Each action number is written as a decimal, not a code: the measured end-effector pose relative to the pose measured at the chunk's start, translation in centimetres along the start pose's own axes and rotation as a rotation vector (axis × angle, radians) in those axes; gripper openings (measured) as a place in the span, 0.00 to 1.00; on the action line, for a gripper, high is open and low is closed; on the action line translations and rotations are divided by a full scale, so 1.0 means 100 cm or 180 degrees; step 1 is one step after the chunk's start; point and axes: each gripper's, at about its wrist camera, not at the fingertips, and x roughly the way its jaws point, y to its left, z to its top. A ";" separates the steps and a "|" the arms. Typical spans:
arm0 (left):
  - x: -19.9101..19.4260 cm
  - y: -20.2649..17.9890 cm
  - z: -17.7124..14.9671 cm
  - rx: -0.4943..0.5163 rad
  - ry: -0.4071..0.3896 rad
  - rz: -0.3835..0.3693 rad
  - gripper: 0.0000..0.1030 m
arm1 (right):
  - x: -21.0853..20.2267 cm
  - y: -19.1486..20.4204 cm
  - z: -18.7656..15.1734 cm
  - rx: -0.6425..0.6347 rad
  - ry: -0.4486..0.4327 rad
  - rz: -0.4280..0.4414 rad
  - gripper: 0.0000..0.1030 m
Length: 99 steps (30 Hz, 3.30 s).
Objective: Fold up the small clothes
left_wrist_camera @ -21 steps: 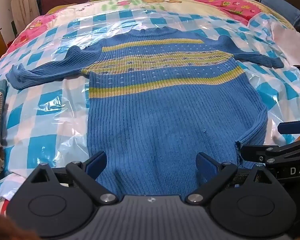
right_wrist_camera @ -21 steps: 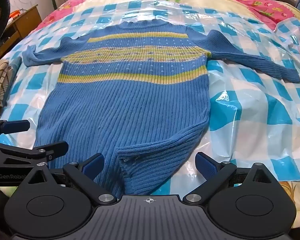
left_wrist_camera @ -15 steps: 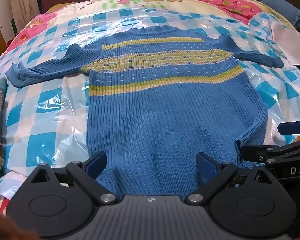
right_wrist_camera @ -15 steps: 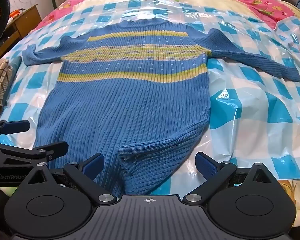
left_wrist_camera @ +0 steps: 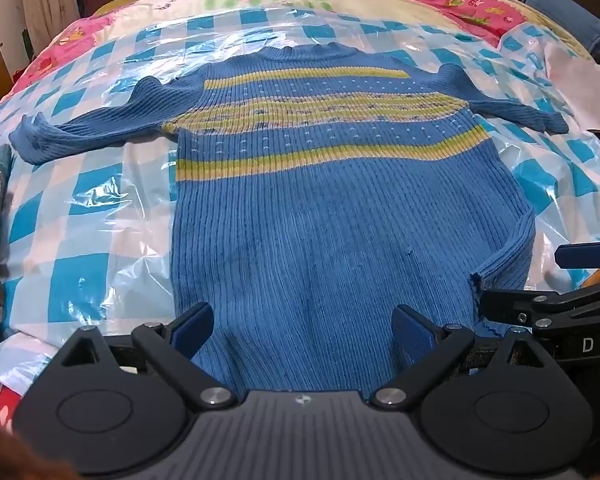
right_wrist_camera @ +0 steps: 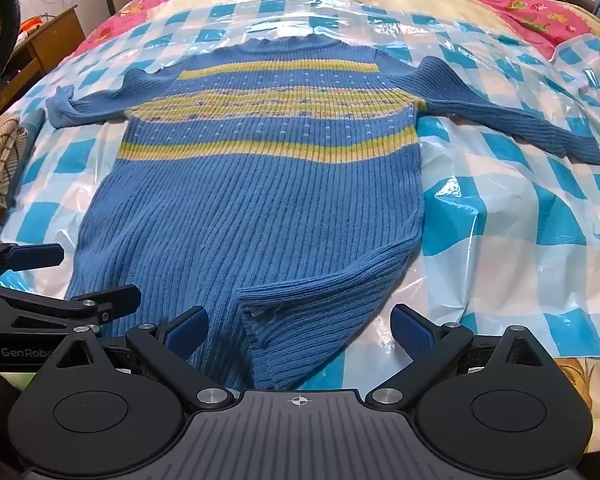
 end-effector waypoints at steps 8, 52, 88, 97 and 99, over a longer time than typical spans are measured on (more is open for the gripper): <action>0.002 0.001 -0.003 -0.0018 0.0029 -0.0019 0.97 | 0.000 0.001 -0.001 -0.0001 0.0002 -0.0004 0.96; 0.008 0.002 -0.002 -0.0071 0.0184 -0.0051 0.96 | 0.002 0.006 -0.001 -0.0088 0.0012 -0.0028 0.96; 0.010 0.002 -0.007 -0.0069 0.0190 -0.0047 0.96 | 0.004 0.006 -0.001 -0.0089 0.0022 -0.0030 0.96; 0.011 0.001 -0.005 -0.0074 0.0250 -0.0044 0.95 | 0.006 0.006 -0.003 -0.0088 0.0032 -0.0023 0.96; 0.011 0.001 -0.005 -0.0071 0.0255 -0.0039 0.95 | 0.006 0.006 -0.003 -0.0088 0.0034 -0.0025 0.96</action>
